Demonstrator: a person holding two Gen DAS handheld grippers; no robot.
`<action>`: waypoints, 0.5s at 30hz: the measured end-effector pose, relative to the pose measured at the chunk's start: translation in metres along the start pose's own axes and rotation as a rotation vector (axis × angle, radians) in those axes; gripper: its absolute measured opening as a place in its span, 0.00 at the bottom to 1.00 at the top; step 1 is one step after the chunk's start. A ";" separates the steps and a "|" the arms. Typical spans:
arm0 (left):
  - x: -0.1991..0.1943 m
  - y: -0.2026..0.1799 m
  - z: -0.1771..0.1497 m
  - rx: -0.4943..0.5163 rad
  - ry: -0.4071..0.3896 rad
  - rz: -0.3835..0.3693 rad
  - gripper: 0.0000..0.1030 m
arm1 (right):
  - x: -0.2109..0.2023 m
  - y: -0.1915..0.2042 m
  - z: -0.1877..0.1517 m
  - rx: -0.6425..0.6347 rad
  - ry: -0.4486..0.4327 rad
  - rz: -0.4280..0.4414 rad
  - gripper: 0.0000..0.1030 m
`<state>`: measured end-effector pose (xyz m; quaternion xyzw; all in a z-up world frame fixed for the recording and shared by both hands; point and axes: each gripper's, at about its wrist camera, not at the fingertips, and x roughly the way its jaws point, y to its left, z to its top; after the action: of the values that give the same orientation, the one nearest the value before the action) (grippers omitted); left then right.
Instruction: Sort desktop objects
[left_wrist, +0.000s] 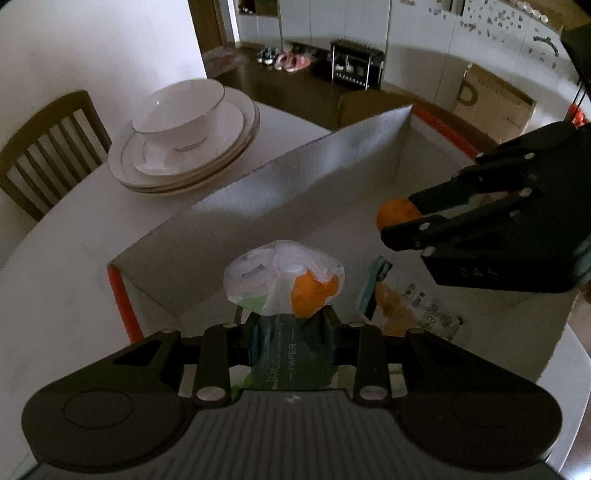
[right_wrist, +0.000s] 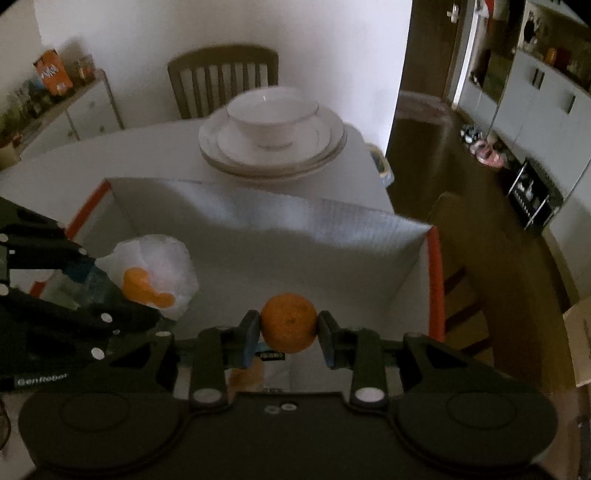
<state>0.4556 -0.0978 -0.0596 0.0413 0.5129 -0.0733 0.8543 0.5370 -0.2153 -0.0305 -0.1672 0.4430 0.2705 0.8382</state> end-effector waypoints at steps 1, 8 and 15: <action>0.002 0.000 0.001 -0.001 0.008 -0.003 0.30 | 0.005 -0.001 0.002 0.010 0.013 0.002 0.32; 0.019 -0.003 0.002 0.018 0.068 -0.021 0.30 | 0.028 0.000 0.004 0.019 0.089 0.007 0.32; 0.033 -0.005 0.000 0.014 0.124 -0.023 0.30 | 0.044 -0.001 0.004 0.030 0.150 -0.020 0.32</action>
<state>0.4700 -0.1050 -0.0885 0.0460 0.5649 -0.0843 0.8195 0.5608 -0.2006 -0.0643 -0.1789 0.5069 0.2422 0.8077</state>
